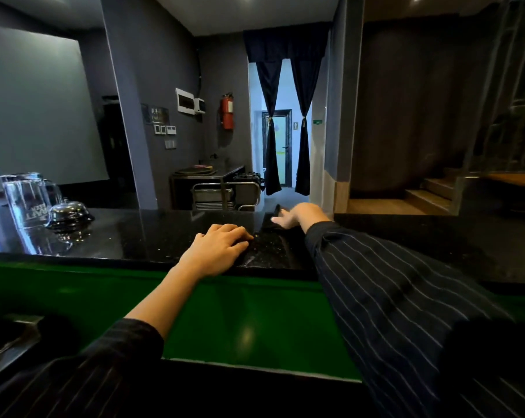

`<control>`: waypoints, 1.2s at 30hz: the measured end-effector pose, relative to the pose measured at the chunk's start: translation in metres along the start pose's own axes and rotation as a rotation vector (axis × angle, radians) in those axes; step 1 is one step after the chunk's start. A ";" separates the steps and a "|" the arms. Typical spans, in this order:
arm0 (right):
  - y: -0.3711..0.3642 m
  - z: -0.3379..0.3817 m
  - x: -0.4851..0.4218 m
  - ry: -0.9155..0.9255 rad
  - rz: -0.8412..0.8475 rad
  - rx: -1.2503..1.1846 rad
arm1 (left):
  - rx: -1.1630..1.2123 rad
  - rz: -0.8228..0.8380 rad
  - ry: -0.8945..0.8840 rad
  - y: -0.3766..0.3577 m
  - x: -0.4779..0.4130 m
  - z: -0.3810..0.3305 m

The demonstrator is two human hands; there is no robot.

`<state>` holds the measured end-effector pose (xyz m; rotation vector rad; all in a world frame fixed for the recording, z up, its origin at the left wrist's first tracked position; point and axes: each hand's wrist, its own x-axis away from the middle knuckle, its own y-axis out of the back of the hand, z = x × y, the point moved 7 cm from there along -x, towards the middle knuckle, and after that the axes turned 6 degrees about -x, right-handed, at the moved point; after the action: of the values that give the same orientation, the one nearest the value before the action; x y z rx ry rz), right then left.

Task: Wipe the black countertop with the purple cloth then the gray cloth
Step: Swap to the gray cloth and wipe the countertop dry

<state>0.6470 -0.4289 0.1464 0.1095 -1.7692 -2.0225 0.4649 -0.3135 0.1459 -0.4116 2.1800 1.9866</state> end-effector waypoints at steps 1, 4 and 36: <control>-0.002 0.019 -0.005 0.058 0.014 0.010 | 0.014 -0.009 0.008 0.000 -0.002 0.002; -0.021 0.067 -0.012 0.256 0.077 0.047 | 0.016 -0.051 0.025 0.001 -0.004 0.008; -0.033 0.059 0.052 0.319 -0.040 0.039 | -0.010 -0.204 0.188 0.017 0.016 0.006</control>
<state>0.5712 -0.3918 0.1374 0.4571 -1.6145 -1.8748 0.4440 -0.3078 0.1561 -0.8183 2.1331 1.9170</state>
